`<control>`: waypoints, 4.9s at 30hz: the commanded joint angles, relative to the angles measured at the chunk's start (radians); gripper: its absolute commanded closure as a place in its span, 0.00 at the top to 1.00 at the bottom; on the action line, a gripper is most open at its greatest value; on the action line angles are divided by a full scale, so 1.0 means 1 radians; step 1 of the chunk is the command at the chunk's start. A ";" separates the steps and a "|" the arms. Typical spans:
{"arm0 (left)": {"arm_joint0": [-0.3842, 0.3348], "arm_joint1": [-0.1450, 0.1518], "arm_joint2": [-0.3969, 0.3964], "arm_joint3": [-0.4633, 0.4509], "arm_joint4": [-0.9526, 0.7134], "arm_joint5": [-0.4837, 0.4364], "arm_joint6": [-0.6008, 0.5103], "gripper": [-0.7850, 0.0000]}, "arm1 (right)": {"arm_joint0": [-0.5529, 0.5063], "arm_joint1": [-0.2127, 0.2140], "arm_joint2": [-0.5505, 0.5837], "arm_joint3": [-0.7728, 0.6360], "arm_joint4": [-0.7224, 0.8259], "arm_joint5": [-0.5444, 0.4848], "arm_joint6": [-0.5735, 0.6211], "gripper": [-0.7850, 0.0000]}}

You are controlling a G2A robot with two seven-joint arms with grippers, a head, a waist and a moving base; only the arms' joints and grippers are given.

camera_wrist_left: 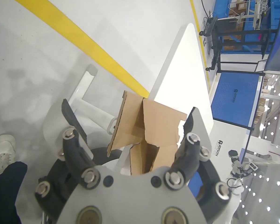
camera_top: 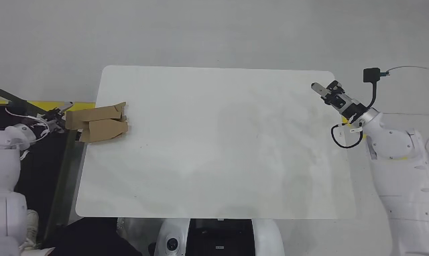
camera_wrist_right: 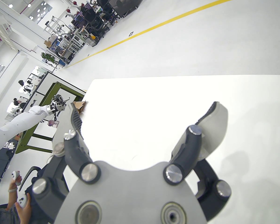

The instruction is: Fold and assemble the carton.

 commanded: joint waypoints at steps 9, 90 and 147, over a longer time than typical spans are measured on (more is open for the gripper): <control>-0.003 -0.002 0.021 0.007 0.035 0.009 -0.042 0.80 | 0.000 0.000 0.000 0.000 0.000 0.000 0.000 1.00; 0.069 -0.191 0.253 -0.903 -0.608 0.297 -0.208 0.00 | 0.000 0.000 0.000 0.000 0.000 0.000 0.000 1.00; 0.035 -0.244 0.420 -0.799 -0.470 0.031 -0.415 0.00 | 0.179 -0.040 -0.407 0.108 0.552 -0.009 0.687 1.00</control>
